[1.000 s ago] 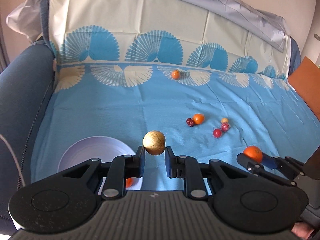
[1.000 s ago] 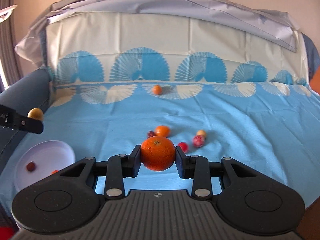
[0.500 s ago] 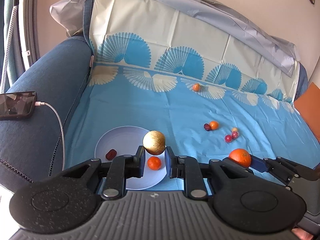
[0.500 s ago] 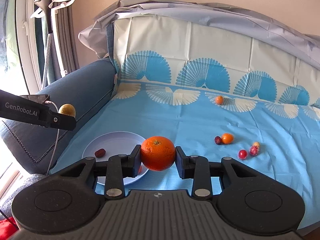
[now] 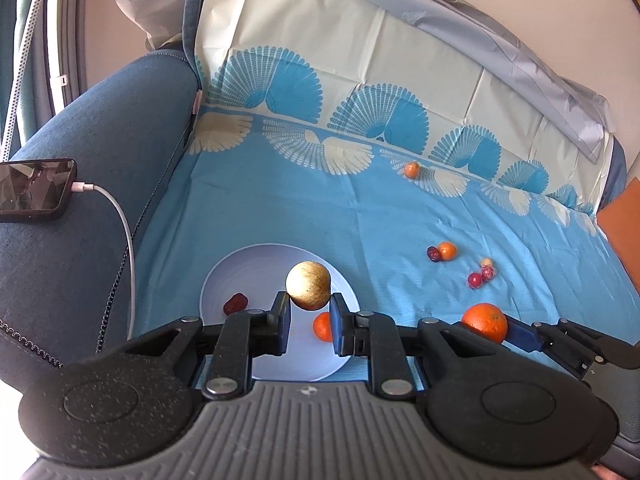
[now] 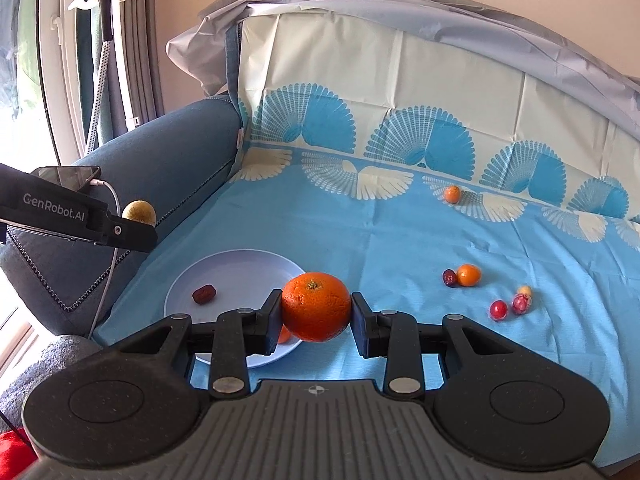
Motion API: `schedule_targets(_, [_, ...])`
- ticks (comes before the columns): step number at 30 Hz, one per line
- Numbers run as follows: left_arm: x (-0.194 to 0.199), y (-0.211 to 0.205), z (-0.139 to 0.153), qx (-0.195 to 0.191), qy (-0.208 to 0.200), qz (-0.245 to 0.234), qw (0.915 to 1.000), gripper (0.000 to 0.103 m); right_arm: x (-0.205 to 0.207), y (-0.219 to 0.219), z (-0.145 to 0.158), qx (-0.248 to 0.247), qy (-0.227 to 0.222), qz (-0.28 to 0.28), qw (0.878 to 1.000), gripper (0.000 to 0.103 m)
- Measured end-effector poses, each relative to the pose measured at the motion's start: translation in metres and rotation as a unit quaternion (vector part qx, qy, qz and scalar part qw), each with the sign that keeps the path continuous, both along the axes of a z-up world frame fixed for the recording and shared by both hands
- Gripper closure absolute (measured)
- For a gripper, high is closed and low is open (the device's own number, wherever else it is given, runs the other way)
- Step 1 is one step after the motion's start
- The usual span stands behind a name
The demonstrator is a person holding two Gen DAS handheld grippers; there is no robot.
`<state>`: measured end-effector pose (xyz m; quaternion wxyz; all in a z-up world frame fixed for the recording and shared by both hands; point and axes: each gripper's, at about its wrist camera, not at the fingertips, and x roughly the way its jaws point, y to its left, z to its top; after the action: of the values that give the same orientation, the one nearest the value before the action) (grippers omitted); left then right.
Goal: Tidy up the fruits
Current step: 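Carry the yellow fruit and tangerine over the plate with both tools, then release the yellow fruit with the left tool while the right tool releases the tangerine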
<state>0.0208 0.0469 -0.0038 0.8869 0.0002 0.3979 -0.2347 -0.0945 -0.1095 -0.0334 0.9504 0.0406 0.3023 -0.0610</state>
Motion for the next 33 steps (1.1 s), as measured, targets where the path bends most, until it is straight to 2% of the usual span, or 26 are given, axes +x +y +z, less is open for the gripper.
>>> schedule_targets(5, [0.022,-0.003,-0.019,0.008,0.016,0.004,0.9998,0.081,0.021,0.006,-0.009,-0.003,0.003,0.011,1.0,0.066])
schedule_targets(11, [0.049,-0.009,-0.041,0.021,0.037,0.01,0.9991,0.081,0.051,0.012,-0.03,-0.003,0.029,0.026,0.999,0.066])
schedule_targets(22, [0.087,-0.025,-0.088,0.118,0.072,0.016,0.9903,0.081,0.104,0.021,-0.081,0.012,0.089,0.052,0.995,0.066])
schedule_targets(31, [0.104,-0.024,-0.108,0.14,0.081,0.015,0.9867,0.081,0.131,0.026,-0.102,-0.008,0.099,0.069,0.993,0.066])
schedule_targets(32, [0.106,-0.025,-0.108,0.142,0.08,0.013,0.9866,0.079,0.133,0.025,-0.103,-0.009,0.1,0.072,0.992,0.065])
schedule_targets(33, [0.107,-0.025,-0.108,0.144,0.078,0.012,0.9865,0.068,0.135,0.025,-0.103,-0.011,0.103,0.075,0.992,0.065])
